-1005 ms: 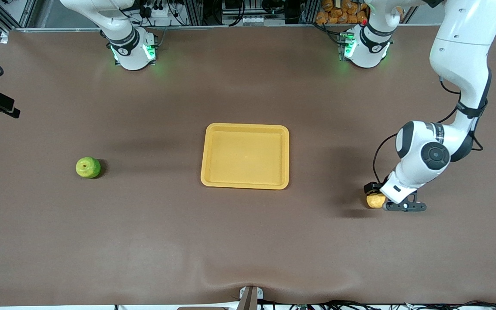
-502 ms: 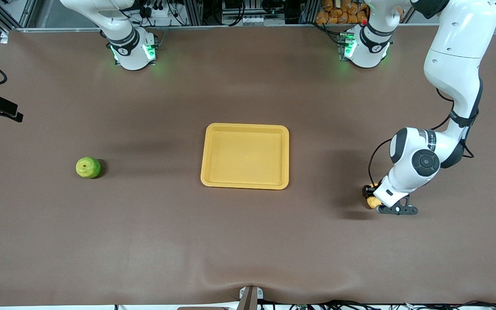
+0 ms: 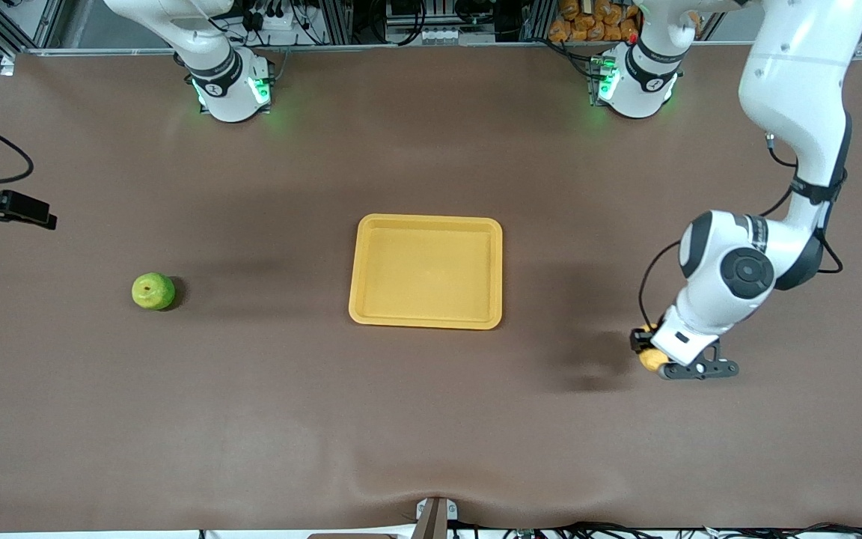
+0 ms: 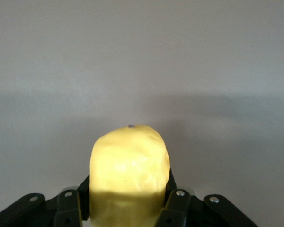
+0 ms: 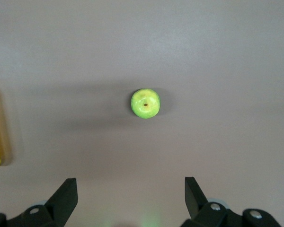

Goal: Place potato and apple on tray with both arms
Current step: 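Carry the potato to the tray while the right gripper reaches the apple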

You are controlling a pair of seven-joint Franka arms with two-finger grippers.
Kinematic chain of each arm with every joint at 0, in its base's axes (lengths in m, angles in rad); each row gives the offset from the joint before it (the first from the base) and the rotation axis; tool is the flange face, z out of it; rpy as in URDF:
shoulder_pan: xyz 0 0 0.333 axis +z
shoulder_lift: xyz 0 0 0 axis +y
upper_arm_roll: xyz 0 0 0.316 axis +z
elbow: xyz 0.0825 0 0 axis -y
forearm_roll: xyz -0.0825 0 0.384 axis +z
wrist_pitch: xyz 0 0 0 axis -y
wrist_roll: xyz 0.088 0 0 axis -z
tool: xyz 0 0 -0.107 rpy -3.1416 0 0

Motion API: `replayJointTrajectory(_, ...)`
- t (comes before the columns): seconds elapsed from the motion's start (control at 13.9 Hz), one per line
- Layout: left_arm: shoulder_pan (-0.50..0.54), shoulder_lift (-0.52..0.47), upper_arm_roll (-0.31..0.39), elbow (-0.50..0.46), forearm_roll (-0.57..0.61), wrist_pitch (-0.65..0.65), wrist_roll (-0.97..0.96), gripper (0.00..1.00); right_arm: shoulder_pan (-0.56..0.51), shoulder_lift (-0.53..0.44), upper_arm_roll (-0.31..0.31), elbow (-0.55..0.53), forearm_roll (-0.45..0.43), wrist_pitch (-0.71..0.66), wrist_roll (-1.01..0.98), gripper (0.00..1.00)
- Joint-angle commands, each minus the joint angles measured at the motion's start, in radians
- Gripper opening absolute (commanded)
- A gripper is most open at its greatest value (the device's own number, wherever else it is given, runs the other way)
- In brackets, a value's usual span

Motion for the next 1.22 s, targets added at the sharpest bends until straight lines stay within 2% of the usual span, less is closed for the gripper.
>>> replayJointTrajectory(0.0,-0.089,-0.059,0.006,0.014,0.022,-0.119,-0.119,0.18,-0.007,0.025,0.004,0.013,-0.013,-0.003,-0.006,1.0)
replayJointTrajectory(0.22,-0.231,-0.047,0.006,0.103,0.016,-0.244,-0.292,0.18,-0.007,0.067,0.004,0.013,-0.009,0.026,-0.006,1.0)
replayJointTrajectory(0.36,-0.326,-0.024,0.007,0.137,0.014,-0.253,-0.411,0.23,-0.007,0.097,0.004,0.013,-0.007,0.039,-0.006,1.0)
replayJointTrajectory(0.57,-0.486,0.052,0.009,0.217,0.023,-0.255,-0.596,0.23,-0.007,0.128,0.004,0.01,-0.006,0.08,-0.006,1.0)
replayJointTrajectory(0.72,-0.564,0.115,0.018,0.257,0.028,-0.255,-0.626,0.23,-0.007,0.157,0.004,0.009,-0.003,0.099,-0.006,1.0)
replayJointTrajectory(0.86,-0.61,0.17,0.018,0.286,0.031,-0.256,-0.623,0.25,-0.014,0.191,0.004,0.009,0.002,0.112,-0.006,1.0)
replayJointTrajectory(1.15,-0.653,0.207,0.017,0.281,0.105,-0.31,-0.618,0.33,-0.02,0.254,0.006,0.002,0.008,0.149,-0.004,1.0)
